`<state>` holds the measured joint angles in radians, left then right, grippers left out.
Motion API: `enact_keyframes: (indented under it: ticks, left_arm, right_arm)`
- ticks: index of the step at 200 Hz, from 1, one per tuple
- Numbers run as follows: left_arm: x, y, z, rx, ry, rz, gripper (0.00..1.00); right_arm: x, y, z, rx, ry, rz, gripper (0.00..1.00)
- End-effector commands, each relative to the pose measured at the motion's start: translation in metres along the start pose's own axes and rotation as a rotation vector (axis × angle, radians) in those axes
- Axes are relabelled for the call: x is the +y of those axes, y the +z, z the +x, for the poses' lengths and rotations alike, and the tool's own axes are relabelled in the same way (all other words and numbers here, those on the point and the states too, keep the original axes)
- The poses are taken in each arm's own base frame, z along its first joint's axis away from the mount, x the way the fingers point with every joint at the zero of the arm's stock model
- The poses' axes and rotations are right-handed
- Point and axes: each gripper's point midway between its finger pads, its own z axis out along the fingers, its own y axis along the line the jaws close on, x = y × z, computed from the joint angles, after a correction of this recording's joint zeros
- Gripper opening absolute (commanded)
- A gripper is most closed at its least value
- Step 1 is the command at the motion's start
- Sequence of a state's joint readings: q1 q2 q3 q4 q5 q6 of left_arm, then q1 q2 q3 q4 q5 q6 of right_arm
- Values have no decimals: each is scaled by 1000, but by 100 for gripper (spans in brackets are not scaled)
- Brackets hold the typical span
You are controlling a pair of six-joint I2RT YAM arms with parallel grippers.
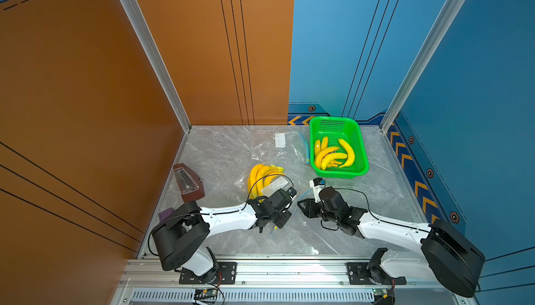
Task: Open the zip-top bag and take out the banana
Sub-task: Open the zipper of the food storage bag at the center of the board.
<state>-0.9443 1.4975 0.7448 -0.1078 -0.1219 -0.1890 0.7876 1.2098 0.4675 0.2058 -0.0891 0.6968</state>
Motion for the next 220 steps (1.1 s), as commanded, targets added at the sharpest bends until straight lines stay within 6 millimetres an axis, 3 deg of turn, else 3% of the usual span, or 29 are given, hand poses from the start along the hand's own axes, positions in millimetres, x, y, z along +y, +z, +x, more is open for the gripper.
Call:
enact_keyframes:
  ticks: [1, 38, 72, 107, 152, 193, 220]
  left_arm:
    - [16, -20, -31, -97, -53, -94, 0]
    - [8, -34, -51, -155, -55, -70, 0]
    - [-6, -24, -52, -126, -44, -7, 0]
    - [-18, -13, -47, -90, -34, 25, 0]
    - [-31, -1, -36, -57, -26, 75, 0]
    - [-33, -1, -36, -75, -43, 96, 0]
    - [-30, -1, -34, -73, -48, 84, 0]
  right_arm:
    - [-4, -25, -5, -50, -54, 33, 37]
    - [29, -49, -19, -118, -88, -116, 26]
    - [56, -42, -29, -140, -83, -189, 25]
    - [44, -12, -27, -103, -56, -107, 25]
    - [38, 4, -28, -88, -29, -93, 24]
    - [25, 35, -10, -2, 7, -54, 20]
    - [25, 42, -5, 20, 32, -63, 18]
